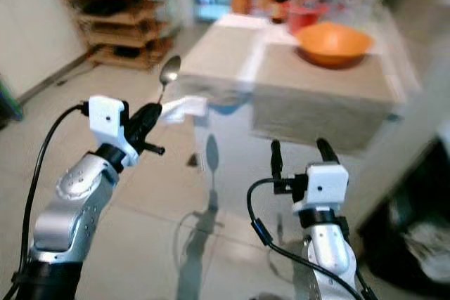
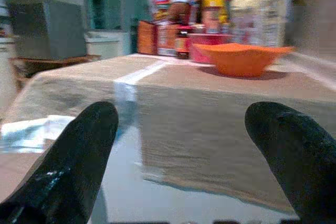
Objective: Setting the table
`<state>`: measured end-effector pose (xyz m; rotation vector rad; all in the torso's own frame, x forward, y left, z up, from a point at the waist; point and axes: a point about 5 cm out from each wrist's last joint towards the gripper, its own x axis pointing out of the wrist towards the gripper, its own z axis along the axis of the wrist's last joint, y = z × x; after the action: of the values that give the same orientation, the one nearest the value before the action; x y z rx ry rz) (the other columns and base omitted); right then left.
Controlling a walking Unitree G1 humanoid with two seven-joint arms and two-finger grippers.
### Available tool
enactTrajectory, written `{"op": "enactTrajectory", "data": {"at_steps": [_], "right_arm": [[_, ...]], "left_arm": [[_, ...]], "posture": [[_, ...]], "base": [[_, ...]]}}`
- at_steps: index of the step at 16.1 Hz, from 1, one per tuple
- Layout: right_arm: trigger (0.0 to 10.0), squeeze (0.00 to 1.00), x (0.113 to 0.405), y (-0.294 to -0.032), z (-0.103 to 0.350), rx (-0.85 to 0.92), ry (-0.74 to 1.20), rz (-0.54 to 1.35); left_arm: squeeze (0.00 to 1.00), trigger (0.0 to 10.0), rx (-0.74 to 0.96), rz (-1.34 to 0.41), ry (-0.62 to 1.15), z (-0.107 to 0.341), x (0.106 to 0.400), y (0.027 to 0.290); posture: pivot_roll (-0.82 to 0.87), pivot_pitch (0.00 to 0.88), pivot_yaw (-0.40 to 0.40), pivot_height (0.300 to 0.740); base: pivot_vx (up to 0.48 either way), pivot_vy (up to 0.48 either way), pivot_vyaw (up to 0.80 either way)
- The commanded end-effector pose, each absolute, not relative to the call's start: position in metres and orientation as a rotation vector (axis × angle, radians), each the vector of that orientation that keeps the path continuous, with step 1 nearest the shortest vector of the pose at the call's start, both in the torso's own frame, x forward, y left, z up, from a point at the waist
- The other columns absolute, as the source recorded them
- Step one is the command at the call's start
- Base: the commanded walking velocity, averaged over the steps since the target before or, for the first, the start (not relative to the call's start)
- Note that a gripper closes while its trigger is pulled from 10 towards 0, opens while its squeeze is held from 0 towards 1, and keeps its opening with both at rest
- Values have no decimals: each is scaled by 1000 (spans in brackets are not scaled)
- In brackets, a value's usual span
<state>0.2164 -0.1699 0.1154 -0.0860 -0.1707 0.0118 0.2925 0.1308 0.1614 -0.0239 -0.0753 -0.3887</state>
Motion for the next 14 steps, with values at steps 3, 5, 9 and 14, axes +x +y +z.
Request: {"op": "enactTrajectory", "data": {"at_steps": [3,5,9,14], "right_arm": [[10000,0,219,-173,116,-88,-160,-7],[10000,0,221,-173,117,-105,-171,0],[10000,0,224,-173,117,-108,-169,8],[10000,0,226,-172,118,-114,-174,13]], "left_arm": [[0,0,-26,-405,-75,162,296,126],[0,0,-31,-395,-68,159,297,124],[0,0,-51,-407,-76,157,293,120],[0,0,-46,-407,-90,160,295,118]], "posture": [[-118,0,54,736],[-118,0,54,736],[-115,0,50,736],[-114,0,51,736]], "base": [[0,-471,-502],[0,-461,0],[0,-459,0],[0,-460,0]]}}
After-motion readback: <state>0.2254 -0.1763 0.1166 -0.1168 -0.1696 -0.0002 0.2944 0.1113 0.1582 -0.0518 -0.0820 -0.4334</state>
